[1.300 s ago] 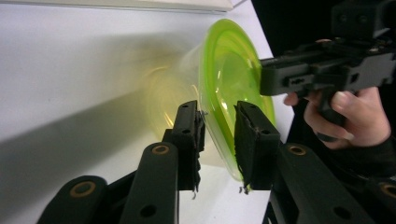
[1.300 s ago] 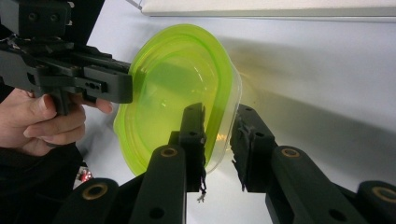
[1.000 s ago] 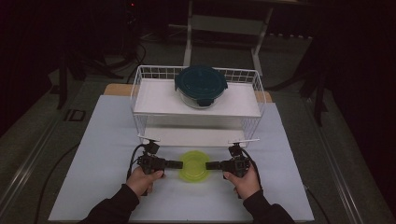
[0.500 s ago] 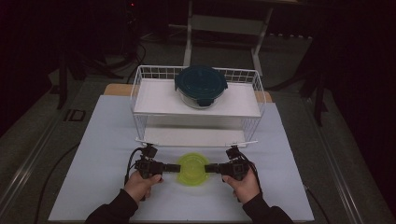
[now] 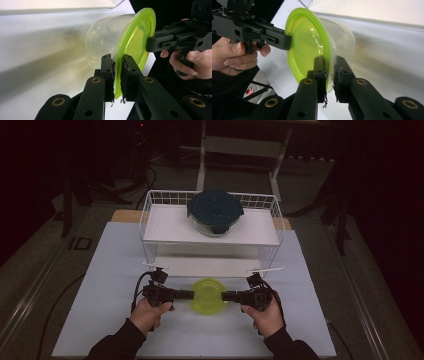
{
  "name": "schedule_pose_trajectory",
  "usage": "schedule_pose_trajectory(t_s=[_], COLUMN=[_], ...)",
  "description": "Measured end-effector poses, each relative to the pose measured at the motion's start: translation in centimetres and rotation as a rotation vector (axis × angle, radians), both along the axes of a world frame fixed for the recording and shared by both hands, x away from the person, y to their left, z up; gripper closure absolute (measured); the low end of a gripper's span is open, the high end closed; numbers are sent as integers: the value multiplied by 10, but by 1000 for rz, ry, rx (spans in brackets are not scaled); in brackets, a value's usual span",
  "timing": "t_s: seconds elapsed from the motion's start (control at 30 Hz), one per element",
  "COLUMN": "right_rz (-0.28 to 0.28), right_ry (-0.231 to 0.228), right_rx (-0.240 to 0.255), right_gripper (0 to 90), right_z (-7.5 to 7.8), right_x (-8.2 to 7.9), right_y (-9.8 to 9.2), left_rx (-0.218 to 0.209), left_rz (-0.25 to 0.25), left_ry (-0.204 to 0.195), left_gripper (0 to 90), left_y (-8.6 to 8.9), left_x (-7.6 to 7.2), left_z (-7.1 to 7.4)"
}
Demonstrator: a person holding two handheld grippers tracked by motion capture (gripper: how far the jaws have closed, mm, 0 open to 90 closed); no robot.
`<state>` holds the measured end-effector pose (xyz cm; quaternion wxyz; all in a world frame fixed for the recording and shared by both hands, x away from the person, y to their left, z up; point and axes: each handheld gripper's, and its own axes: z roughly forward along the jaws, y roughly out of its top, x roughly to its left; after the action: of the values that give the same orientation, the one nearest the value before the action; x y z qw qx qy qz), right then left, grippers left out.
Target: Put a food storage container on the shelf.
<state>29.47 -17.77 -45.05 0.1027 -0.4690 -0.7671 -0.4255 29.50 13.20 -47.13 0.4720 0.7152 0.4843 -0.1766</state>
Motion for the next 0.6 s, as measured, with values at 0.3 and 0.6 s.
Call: schedule_pose_trajectory(t_s=[0.3,0.6], right_rz=[1,-5], right_ry=[-49,-101], right_rx=[23,42], right_gripper=[813,814], right_z=[30,62], right_x=[-4,-6], right_y=[2,1], left_rx=[-2,-4], left_rz=[-3,-1], left_ry=[-58,-121], left_gripper=[807,807], left_y=[4,5], left_x=[-3,-3], left_z=[34,71])
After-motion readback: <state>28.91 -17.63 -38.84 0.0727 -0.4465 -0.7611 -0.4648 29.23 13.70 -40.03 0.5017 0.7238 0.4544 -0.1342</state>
